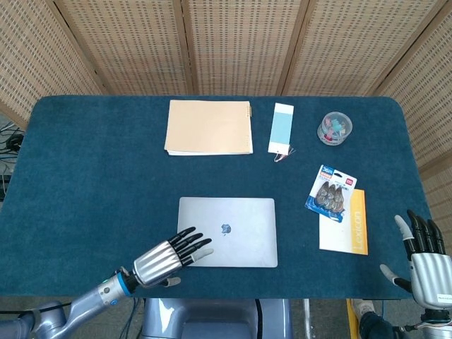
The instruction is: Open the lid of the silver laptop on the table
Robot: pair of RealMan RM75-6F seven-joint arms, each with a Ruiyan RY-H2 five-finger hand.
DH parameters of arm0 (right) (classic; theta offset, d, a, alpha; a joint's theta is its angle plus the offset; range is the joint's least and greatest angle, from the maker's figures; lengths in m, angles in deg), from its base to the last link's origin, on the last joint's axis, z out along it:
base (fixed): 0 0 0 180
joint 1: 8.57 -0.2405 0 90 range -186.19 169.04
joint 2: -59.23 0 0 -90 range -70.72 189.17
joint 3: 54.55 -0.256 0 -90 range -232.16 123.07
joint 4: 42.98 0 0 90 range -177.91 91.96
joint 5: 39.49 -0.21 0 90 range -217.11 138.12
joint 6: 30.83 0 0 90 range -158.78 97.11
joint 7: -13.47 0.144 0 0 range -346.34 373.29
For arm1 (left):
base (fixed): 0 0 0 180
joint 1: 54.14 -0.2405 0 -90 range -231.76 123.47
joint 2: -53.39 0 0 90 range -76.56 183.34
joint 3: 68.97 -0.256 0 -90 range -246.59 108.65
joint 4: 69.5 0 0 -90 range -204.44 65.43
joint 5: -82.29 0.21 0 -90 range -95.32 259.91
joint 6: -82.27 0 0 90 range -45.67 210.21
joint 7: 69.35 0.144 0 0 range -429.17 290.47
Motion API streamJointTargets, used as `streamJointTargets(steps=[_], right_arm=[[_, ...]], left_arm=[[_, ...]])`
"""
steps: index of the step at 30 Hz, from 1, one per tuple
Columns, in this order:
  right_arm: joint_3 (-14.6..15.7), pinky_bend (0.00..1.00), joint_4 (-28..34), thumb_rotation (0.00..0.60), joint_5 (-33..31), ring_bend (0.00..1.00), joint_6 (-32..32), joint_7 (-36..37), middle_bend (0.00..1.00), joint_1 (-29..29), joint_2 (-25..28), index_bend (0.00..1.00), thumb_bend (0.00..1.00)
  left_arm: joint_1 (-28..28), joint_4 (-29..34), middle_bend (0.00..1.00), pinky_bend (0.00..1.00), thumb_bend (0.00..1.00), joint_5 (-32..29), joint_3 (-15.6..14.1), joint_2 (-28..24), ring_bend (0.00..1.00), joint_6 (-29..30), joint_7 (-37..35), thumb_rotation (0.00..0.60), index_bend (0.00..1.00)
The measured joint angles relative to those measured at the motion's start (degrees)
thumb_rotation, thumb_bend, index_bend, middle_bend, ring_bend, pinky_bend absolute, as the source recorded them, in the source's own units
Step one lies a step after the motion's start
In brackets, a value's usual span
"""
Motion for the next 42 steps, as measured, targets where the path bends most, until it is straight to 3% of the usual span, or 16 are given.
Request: streamJointTargets(steps=[18, 29, 42], right_arm=[[-0.3, 0.00, -0.1, 0.600, -1.2, 0.00, -0.7, 3.2, 0.00, -0.3, 0.9, 0.06, 0.00], [-0.4, 0.00, -0.2, 0.600, -1.7, 0.00, -1.1, 4.9, 0.00, -0.4, 1.6, 0.06, 0.00], [-0.3, 0.00, -0.4, 0.600, -1.8, 0.00, -1.3, 5.6, 0.00, -0.5, 1.7, 0.06, 0.00]], left_arm=[[6.4, -4.4, 0.00, 0.00, 0.00, -11.8, 4.5, 14.0, 0.00, -11.8, 11.5, 0.600, 0.00], [9.0, -9.6, 0.00, 0.00, 0.00, -16.8, 5.9, 20.3, 0.00, -14.0, 17.0, 0.600, 0.00], [10.1, -11.3, 0.00, 0.00, 0.00, -19.9, 5.9, 22.7, 0.00, -13.2, 20.0, 0.600, 0.00]])
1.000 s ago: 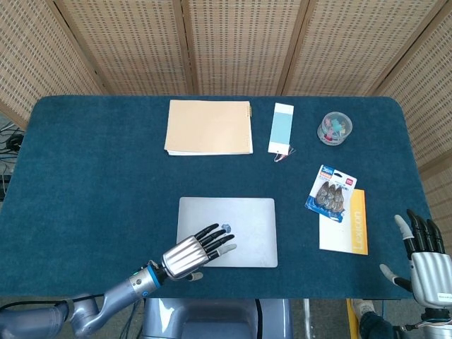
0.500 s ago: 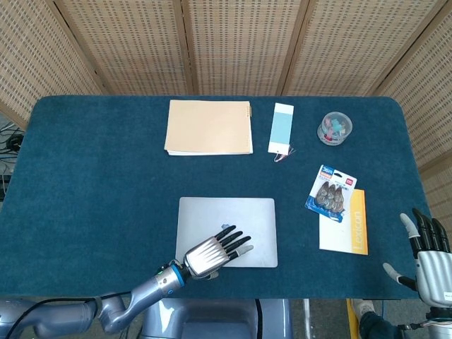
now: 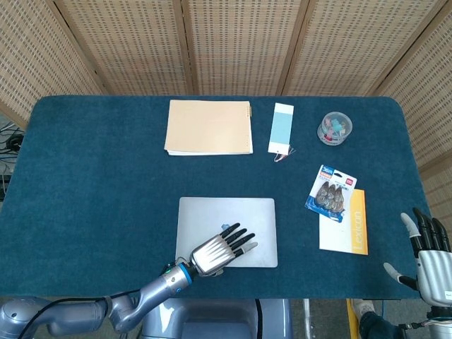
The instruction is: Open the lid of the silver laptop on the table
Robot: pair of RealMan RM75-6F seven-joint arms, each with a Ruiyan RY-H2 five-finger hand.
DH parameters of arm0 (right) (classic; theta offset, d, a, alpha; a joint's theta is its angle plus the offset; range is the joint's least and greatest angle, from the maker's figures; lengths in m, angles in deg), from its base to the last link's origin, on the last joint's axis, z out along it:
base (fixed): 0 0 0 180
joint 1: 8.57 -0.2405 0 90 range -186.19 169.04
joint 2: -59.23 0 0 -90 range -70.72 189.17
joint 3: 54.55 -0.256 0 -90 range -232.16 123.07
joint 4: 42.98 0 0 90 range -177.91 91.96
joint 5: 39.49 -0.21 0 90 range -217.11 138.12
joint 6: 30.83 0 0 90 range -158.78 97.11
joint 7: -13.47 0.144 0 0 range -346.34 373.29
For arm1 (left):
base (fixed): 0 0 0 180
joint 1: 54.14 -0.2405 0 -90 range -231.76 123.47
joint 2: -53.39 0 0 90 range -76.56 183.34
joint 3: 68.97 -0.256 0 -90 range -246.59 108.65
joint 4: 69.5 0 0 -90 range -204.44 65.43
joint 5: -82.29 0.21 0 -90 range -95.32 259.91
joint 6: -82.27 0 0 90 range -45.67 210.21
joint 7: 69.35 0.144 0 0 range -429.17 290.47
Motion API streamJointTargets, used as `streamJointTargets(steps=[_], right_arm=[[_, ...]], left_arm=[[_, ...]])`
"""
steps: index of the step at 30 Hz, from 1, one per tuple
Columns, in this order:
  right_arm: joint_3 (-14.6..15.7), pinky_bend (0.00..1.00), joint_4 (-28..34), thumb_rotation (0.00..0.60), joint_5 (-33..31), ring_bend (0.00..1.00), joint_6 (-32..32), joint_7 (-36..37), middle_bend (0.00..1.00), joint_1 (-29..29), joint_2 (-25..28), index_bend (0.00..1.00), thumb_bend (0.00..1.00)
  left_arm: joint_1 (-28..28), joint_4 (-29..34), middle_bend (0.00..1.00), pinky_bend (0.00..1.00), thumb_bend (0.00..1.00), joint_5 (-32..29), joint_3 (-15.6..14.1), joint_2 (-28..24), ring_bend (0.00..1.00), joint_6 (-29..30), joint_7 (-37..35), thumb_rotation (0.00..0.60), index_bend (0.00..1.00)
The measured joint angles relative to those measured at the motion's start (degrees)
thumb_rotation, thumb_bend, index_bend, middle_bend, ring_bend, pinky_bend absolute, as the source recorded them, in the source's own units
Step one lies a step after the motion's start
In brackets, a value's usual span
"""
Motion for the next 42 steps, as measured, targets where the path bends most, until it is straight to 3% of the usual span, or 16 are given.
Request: streamJointTargets(steps=[8, 18, 30, 35, 42], right_arm=[[0.1, 0.00, 0.0, 0.600, 0.0, 0.00, 0.0, 0.2, 0.00, 0.0, 0.1, 0.06, 0.00], [0.1, 0.00, 0.0, 0.600, -0.1, 0.00, -0.1, 1.0, 0.00, 0.0, 0.3, 0.06, 0.00], [0.1, 0.00, 0.0, 0.600, -0.3, 0.00, -0.3, 1.5, 0.00, -0.1, 0.5, 0.06, 0.00], [0.1, 0.00, -0.1, 0.600, -0.3, 0.00, -0.3, 1.8, 0.00, -0.1, 0.6, 0.06, 0.00], [0.2, 0.00, -0.1, 0.600, -0.3, 0.00, -0.6, 2.0, 0.00, -0.2, 0.5, 0.06, 0.00]], left_arm=[[0.4, 0.3, 0.00, 0.00, 0.04, -2.9, 0.4, 0.4, 0.00, 0.2, 2.7, 0.600, 0.00], [1.1, 0.8, 0.00, 0.00, 0.37, -4.5, -0.3, 0.3, 0.00, 0.9, 3.9, 0.600, 0.00], [1.9, 0.3, 0.00, 0.00, 0.38, -5.9, -0.6, 0.3, 0.00, 2.1, 5.8, 0.600, 0.00], [2.5, 0.4, 0.00, 0.00, 0.46, -6.0, -0.1, 0.1, 0.00, 2.7, 7.6, 0.600, 0.00], [3.2, 1.9, 0.00, 0.00, 0.50, -6.2, 3.0, 0.3, 0.00, 6.6, 8.9, 0.600, 0.00]])
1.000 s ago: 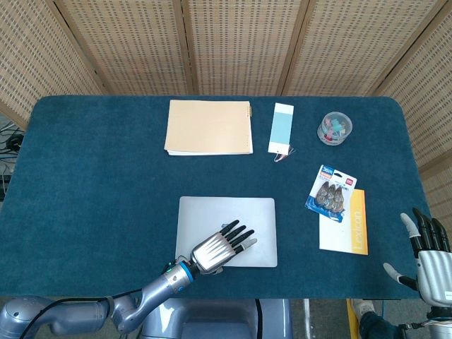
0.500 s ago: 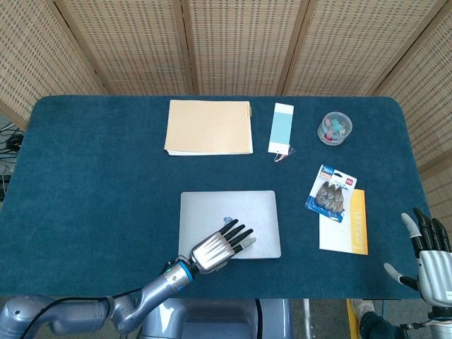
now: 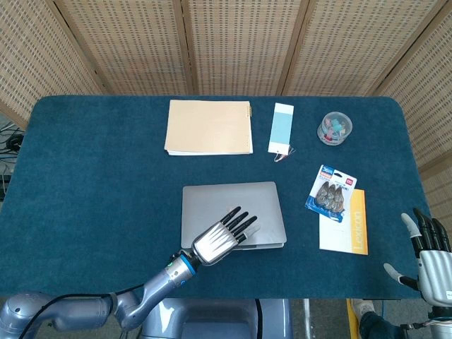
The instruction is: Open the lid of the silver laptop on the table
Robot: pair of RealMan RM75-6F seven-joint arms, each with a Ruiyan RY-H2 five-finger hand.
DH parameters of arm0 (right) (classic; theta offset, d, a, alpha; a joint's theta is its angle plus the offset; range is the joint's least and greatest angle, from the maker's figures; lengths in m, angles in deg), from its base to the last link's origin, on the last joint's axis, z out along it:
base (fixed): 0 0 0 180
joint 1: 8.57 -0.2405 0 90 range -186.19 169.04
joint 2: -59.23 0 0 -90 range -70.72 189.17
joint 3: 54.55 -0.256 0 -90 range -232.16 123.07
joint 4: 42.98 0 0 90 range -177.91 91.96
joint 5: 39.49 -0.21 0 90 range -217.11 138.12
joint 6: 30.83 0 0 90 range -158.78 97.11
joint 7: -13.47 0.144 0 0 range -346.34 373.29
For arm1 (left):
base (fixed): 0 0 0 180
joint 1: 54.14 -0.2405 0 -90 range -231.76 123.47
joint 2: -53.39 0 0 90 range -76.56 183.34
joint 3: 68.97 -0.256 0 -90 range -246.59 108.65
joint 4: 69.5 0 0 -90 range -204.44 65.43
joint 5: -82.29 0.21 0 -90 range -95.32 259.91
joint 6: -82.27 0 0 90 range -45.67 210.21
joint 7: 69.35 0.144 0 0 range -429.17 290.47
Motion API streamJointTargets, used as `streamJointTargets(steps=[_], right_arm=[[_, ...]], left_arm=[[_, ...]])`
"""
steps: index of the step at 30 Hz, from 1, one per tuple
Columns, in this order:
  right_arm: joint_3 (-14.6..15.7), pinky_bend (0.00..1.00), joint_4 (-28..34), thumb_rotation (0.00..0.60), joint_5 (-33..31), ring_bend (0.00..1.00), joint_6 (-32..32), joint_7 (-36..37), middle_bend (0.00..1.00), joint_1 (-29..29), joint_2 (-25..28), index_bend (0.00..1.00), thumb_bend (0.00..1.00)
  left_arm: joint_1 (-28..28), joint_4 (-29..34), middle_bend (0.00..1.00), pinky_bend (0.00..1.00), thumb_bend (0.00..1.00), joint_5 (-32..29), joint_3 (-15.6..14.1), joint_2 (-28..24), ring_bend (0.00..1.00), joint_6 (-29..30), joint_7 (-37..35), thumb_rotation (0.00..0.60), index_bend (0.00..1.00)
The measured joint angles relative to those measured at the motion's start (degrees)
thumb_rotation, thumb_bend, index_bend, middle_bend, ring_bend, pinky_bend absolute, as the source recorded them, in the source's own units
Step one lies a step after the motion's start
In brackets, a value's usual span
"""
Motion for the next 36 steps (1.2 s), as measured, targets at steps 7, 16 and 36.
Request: streamJointTargets(steps=[7, 16, 36], right_arm=[[0.2, 0.00, 0.0, 0.600, 0.4, 0.00, -0.3, -0.7, 0.00, -0.2, -0.3, 0.06, 0.00], [0.8, 0.00, -0.9, 0.600, 1.4, 0.00, -2.1, -1.1, 0.00, -1.3, -0.9, 0.06, 0.00], [6.3, 0.18, -8.8, 0.600, 16.3, 0.07, -21.5, 11.9, 0.15, -18.9, -3.6, 0.25, 0.91]], left_arm=[[1.0, -3.9, 0.00, 0.00, 0.51, -4.9, 3.8, 2.1, 0.00, 0.1, 3.4, 0.600, 0.00], [2.4, -5.1, 0.00, 0.00, 0.51, -9.4, 6.0, 3.0, 0.00, 0.0, 6.3, 0.600, 0.00], [5.9, -4.3, 0.00, 0.00, 0.51, -11.2, 5.2, -0.1, 0.00, -0.6, 4.8, 0.600, 0.00]])
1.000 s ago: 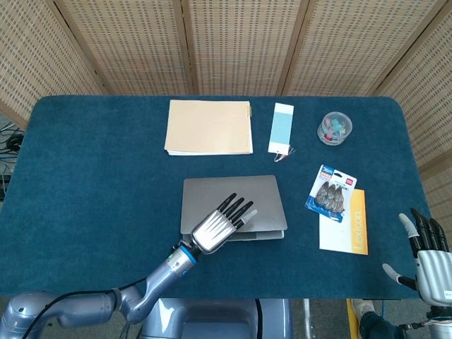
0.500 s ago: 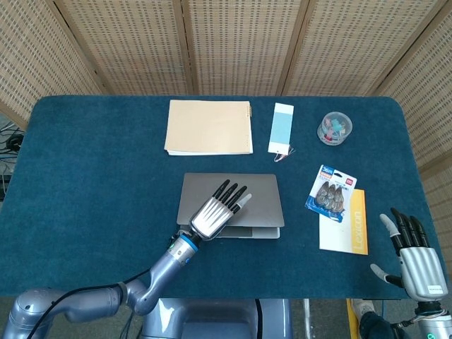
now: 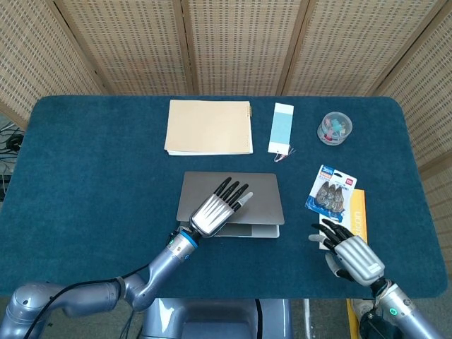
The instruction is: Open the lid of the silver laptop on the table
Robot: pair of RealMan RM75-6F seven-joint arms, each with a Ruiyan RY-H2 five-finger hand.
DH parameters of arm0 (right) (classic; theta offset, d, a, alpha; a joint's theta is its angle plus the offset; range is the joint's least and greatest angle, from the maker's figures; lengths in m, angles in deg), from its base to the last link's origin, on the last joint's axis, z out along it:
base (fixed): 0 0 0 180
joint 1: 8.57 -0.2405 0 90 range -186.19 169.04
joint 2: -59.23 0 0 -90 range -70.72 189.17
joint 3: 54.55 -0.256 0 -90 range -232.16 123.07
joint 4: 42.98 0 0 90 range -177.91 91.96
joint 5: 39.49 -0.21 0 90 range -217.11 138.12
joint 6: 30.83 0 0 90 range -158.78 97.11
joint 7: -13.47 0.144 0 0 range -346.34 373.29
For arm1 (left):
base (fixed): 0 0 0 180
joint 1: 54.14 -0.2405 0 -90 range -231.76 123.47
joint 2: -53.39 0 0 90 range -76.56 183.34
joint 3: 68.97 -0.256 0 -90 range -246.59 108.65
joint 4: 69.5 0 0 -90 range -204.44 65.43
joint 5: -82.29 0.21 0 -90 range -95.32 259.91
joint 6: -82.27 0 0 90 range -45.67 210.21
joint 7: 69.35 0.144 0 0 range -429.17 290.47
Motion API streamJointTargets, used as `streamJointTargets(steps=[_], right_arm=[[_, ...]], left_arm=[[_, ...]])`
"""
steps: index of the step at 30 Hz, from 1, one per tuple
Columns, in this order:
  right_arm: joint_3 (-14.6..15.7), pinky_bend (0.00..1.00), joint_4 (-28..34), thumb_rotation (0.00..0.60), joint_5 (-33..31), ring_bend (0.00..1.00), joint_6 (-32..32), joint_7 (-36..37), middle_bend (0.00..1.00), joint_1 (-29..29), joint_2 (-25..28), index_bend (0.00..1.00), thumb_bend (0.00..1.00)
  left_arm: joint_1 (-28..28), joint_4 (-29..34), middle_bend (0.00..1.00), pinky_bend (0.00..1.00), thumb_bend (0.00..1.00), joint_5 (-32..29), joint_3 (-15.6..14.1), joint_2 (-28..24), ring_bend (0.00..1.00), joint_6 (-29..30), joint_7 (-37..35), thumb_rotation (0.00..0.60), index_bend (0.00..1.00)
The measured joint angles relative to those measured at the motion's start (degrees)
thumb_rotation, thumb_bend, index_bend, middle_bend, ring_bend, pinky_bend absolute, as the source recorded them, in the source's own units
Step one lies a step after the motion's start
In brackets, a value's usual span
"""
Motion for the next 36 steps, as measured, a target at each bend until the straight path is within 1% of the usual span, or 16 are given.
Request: streamJointTargets(steps=[2, 4, 6, 10, 14, 18, 36], right_arm=[[0.1, 0.18, -0.2, 0.600, 0.2, 0.07, -2.2, -0.3, 0.15, -1.6, -0.8, 0.25, 0.95], [0.1, 0.18, 0.2, 0.600, -0.1, 0.07, -4.9, -0.7, 0.15, -3.0, -1.6, 0.25, 0.97], [0.0, 0.19, 1.0, 0.600, -0.8, 0.08, -7.7, -1.1, 0.15, -4.6, -2.4, 0.25, 0.98], [-0.2, 0.19, 2.3, 0.600, -3.0, 0.09, -11.4, -1.5, 0.15, -7.3, -4.0, 0.24, 1.00], [-0.3, 0.21, 2.3, 0.600, -4.1, 0.09, -13.0, -2.0, 0.15, -8.4, -5.5, 0.24, 1.00], [-0.8, 0.25, 1.7, 0.600, -5.9, 0.10, -14.4, -2.8, 0.15, -9.7, -7.4, 0.24, 1.00], [-2.8, 0.25, -1.0, 0.600, -11.9, 0.10, -17.4, -12.7, 0.14, -12.6, -14.0, 0.25, 1.00]], left_arm=[[0.3, 0.3, 0.00, 0.00, 0.50, 0.0, -0.1, -0.5, 0.00, 0.0, -0.3, 0.600, 0.00], [0.6, 0.4, 0.00, 0.00, 0.48, -0.2, 0.0, -0.7, 0.00, 0.0, -0.4, 0.600, 0.00], [0.8, 0.5, 0.00, 0.00, 0.46, -0.7, 0.1, -0.9, 0.00, 0.0, -0.4, 0.600, 0.00], [1.2, 0.6, 0.00, 0.00, 0.46, -1.7, 0.3, -1.1, 0.00, 0.2, -0.5, 0.600, 0.00], [1.6, 0.8, 0.00, 0.00, 0.46, -2.1, 0.3, -1.4, 0.00, 0.4, -0.4, 0.600, 0.00], [1.9, 1.0, 0.00, 0.00, 0.48, -2.4, 0.2, -1.8, 0.00, 0.9, -0.4, 0.600, 0.00], [2.6, 1.0, 0.00, 0.00, 0.49, -4.0, -0.6, -2.8, 0.00, 1.5, -2.5, 0.600, 0.00]])
